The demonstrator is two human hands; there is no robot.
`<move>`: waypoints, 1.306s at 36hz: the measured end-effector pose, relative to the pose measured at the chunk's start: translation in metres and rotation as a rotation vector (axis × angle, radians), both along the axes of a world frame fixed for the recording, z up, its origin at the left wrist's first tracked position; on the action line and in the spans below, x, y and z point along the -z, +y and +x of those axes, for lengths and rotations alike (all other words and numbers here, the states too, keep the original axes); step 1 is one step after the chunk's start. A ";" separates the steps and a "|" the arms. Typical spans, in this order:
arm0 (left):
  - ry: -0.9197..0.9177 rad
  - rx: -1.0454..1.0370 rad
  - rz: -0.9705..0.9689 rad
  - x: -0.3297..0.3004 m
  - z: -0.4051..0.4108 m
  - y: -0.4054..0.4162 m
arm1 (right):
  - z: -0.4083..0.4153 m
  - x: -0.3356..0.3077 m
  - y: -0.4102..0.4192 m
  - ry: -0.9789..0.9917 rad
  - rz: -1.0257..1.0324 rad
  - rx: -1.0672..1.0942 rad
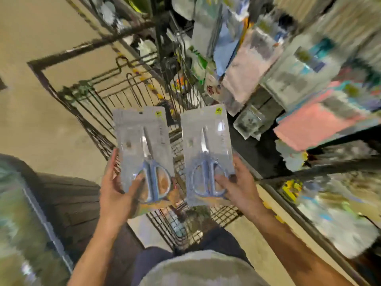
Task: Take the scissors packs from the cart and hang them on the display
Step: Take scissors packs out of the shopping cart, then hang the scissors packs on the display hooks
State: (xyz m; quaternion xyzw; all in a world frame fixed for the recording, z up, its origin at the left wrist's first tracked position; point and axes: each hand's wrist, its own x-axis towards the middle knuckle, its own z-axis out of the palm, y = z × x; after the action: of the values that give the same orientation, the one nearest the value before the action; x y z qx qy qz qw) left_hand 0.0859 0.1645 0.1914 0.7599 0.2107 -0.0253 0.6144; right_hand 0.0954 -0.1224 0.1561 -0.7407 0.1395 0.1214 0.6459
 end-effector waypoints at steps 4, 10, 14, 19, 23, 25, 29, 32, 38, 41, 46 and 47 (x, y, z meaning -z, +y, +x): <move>-0.037 0.104 0.003 -0.030 -0.020 -0.003 | -0.049 -0.041 -0.016 -0.085 0.013 0.074; -0.088 0.240 -0.029 -0.063 -0.038 -0.032 | -0.099 -0.077 -0.051 -0.208 0.017 0.192; -0.113 0.339 -0.072 -0.083 -0.045 -0.066 | -0.125 -0.100 -0.079 -0.307 0.067 0.309; -0.189 0.463 -0.107 -0.111 -0.051 -0.133 | -0.164 -0.125 -0.129 -0.397 0.057 0.413; -0.227 0.531 -0.136 -0.130 -0.063 -0.205 | -0.208 -0.144 -0.186 -0.425 0.055 0.535; -0.262 0.574 -0.146 -0.136 -0.074 -0.244 | -0.231 -0.155 -0.220 -0.448 0.038 0.587; -0.337 0.659 -0.154 -0.156 -0.101 -0.329 | -0.277 -0.175 -0.287 -0.512 0.022 0.678; -0.393 0.685 -0.190 -0.168 -0.119 -0.389 | -0.308 -0.188 -0.334 -0.567 -0.003 0.721; -0.452 0.779 -0.270 -0.202 -0.149 -0.477 | -0.357 -0.217 -0.407 -0.637 -0.050 0.796; -0.498 0.809 -0.276 -0.219 -0.157 -0.508 | -0.370 -0.227 -0.432 -0.672 -0.090 0.857; -0.574 0.864 -0.298 -0.231 -0.151 -0.545 | -0.371 -0.241 -0.460 -0.706 -0.111 0.899; -0.585 0.870 -0.311 -0.233 -0.149 -0.550 | -0.369 -0.244 -0.463 -0.712 -0.107 0.907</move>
State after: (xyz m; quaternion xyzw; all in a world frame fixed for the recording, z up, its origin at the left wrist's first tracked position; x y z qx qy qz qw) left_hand -0.0626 -0.3856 0.4249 0.6525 -0.3090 -0.0954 0.6853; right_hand -0.2738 -0.5857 0.3997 -0.6335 0.2231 -0.4316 0.6022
